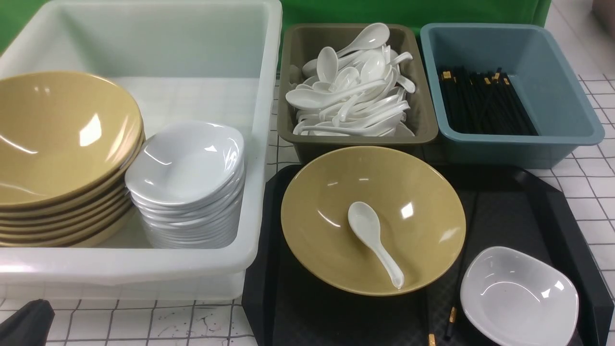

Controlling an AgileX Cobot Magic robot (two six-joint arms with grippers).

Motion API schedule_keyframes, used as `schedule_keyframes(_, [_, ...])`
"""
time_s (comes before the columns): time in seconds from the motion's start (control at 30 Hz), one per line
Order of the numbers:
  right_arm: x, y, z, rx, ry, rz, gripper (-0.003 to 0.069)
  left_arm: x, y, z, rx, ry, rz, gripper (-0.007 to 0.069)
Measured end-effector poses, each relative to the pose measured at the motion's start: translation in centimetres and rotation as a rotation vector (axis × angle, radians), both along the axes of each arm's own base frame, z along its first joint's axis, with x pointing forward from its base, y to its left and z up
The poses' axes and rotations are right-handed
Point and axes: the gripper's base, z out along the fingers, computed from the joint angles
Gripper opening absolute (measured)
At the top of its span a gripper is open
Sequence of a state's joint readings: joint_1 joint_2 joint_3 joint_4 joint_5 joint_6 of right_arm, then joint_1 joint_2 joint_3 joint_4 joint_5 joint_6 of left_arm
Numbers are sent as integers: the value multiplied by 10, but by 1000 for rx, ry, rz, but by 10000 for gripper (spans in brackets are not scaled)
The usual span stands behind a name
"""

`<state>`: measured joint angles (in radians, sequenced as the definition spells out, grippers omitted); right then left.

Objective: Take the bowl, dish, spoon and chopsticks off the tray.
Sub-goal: Use the left arm to grab the soup spoon in the middle

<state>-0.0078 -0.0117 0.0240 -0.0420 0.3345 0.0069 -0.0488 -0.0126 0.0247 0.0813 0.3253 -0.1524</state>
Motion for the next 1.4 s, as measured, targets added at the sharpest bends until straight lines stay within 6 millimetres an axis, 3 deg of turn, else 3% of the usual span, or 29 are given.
schedule_keyframes(0.13, [0,0,0,0,-4,0,236,0,0,1,-1,-18,-2,-12])
schedule_keyframes(0.23, [1,0,4,-1,-57,3,236,2,-1,12,-6,-143,-12,-12])
schedule_keyframes(0.47, [1,2,42,-5,-479,20,236,-3,-4,52,-20,-590,-49,-12])
schedule_keyframes(0.57, [-5,3,60,94,-692,38,236,-10,-6,68,-28,-780,-67,-12])
schedule_keyframes(0.73, [-11,3,72,236,-833,74,236,-25,-6,87,-91,-1043,-94,-12])
schedule_keyframes(0.83, [-13,3,74,254,-867,83,231,-28,-4,93,-112,-1077,-82,-12])
schedule_keyframes(0.9, [-13,3,78,257,-850,80,211,-30,-3,109,-85,-1057,-66,-12])
schedule_keyframes(1.03, [-18,2,108,233,-777,58,120,-37,-2,168,50,-948,-21,-12])
schedule_keyframes(1.07, [-19,2,112,221,-767,54,113,-37,-2,175,64,-944,-17,-12])
schedule_keyframes(1.13, [-21,2,139,136,-693,31,45,-22,-2,205,140,-788,-7,-12])
schedule_keyframes(1.23, [-15,1,160,83,-569,14,37,12,-3,226,158,-545,-23,-12])
schedule_keyframes(1.3, [0,0,159,67,-367,-1,38,44,-7,233,108,-296,-70,-12])
schedule_keyframes(1.33, [0,0,159,67,-367,-1,38,47,-8,232,102,-283,-75,-12])
schedule_keyframes(1.4, [14,0,149,57,-132,-14,38,77,-22,233,43,14,-186,-12])
